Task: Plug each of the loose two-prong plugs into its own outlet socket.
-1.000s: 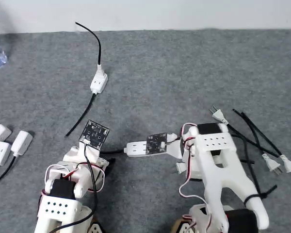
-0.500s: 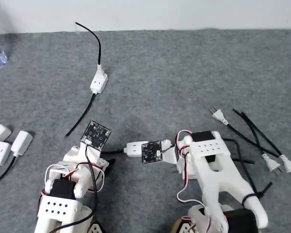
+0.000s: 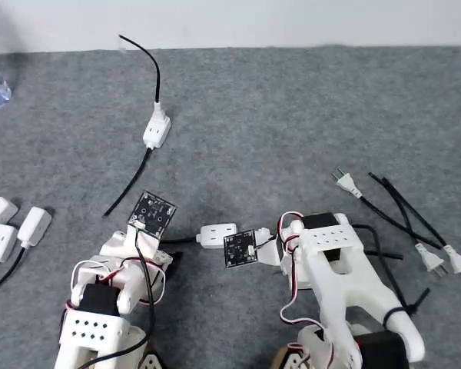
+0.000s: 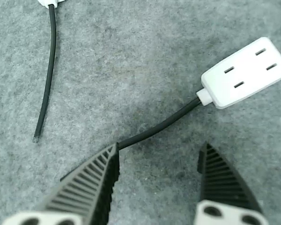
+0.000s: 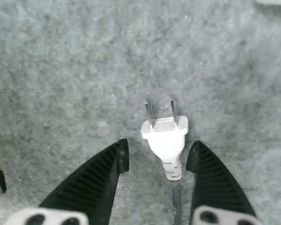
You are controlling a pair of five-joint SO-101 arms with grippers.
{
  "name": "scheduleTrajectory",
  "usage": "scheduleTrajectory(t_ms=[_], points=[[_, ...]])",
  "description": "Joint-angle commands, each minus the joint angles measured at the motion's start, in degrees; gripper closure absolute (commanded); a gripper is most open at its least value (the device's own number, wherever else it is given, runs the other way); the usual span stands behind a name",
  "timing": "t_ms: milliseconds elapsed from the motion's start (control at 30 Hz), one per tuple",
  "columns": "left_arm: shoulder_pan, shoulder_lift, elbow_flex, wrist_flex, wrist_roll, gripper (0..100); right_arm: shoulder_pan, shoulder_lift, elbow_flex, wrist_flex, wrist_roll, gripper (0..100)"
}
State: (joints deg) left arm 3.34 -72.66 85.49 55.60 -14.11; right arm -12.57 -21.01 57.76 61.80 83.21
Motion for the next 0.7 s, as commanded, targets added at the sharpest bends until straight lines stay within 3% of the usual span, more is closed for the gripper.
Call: scheduleTrajectory(t_ms=[0, 433, 667], points=[[0.53, -0.7, -0.31, -1.23, -0.44, 74, -0.22, -1.19, -0.26, -1.36, 0.7, 79.8], [0.53, -0.7, -0.31, -1.23, -0.44, 74, -3.3, 3.3, 0.44, -4.35, 0.44, 80.5], [0.53, -0.7, -0.31, -1.23, -0.44, 74, -3.38, 3.3, 0.44, -4.0, 0.44, 94.6]])
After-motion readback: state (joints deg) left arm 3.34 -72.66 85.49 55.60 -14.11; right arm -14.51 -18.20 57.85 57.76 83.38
